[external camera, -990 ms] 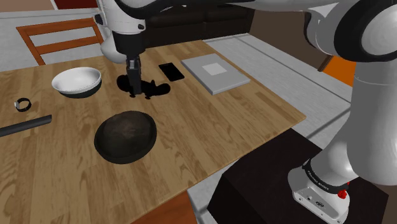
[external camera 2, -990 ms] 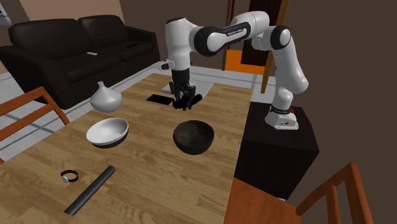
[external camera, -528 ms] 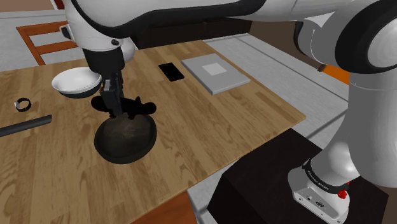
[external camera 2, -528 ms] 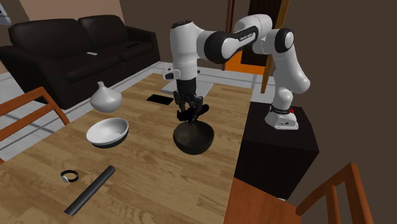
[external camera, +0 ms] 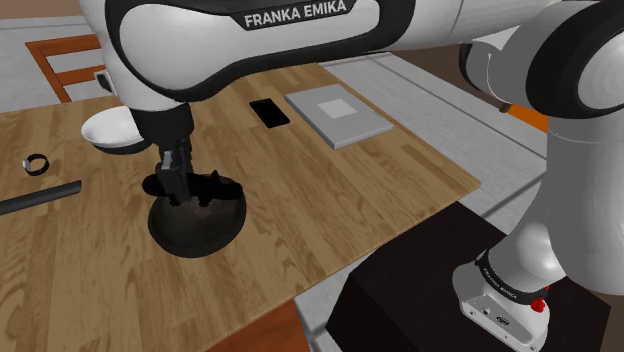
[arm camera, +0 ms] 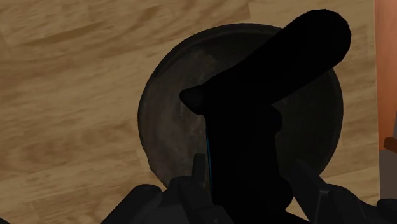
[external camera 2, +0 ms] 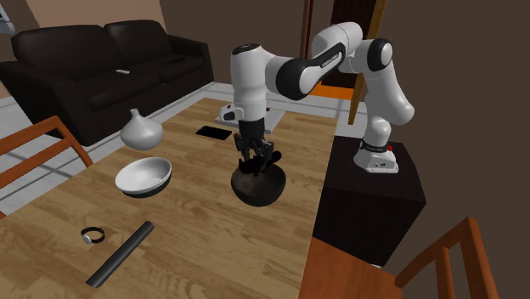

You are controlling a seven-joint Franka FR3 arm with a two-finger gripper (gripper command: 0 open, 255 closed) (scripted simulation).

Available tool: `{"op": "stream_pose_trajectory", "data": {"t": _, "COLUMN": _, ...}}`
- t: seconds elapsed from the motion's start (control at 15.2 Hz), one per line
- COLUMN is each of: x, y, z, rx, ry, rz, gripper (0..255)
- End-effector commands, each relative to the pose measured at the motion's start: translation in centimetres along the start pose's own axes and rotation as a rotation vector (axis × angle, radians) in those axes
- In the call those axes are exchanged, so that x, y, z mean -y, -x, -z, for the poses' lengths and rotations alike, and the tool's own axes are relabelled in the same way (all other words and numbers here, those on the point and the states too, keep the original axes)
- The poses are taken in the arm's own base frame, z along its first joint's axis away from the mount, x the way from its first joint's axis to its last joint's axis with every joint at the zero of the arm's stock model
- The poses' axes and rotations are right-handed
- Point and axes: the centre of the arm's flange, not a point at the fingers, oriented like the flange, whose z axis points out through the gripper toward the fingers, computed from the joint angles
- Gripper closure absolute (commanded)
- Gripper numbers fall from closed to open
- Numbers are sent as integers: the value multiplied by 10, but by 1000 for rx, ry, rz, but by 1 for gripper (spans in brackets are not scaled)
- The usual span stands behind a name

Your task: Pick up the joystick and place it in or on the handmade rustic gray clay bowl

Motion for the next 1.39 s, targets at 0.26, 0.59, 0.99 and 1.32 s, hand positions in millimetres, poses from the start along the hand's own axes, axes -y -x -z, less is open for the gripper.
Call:
{"op": "stream_pose_trajectory", "data": {"t": 0.26, "x": -2, "y": 1, "z": -30, "rx": -1, "ry": 0, "rz": 0, "gripper": 255}}
{"op": "stream_pose_trajectory", "data": {"t": 0.59, "x": -2, "y": 1, "z": -30, "rx": -1, "ry": 0, "rz": 0, "gripper": 255}}
{"op": "stream_pose_trajectory", "data": {"t": 0.99, "x": -2, "y": 1, "z": -30, "rx": -1, "ry": 0, "rz": 0, "gripper": 0}}
{"op": "stream_pose_trajectory", "data": {"t": 1.32, "x": -2, "y": 1, "z": -3, "rx": -1, "ry": 0, "rz": 0, "gripper": 0}}
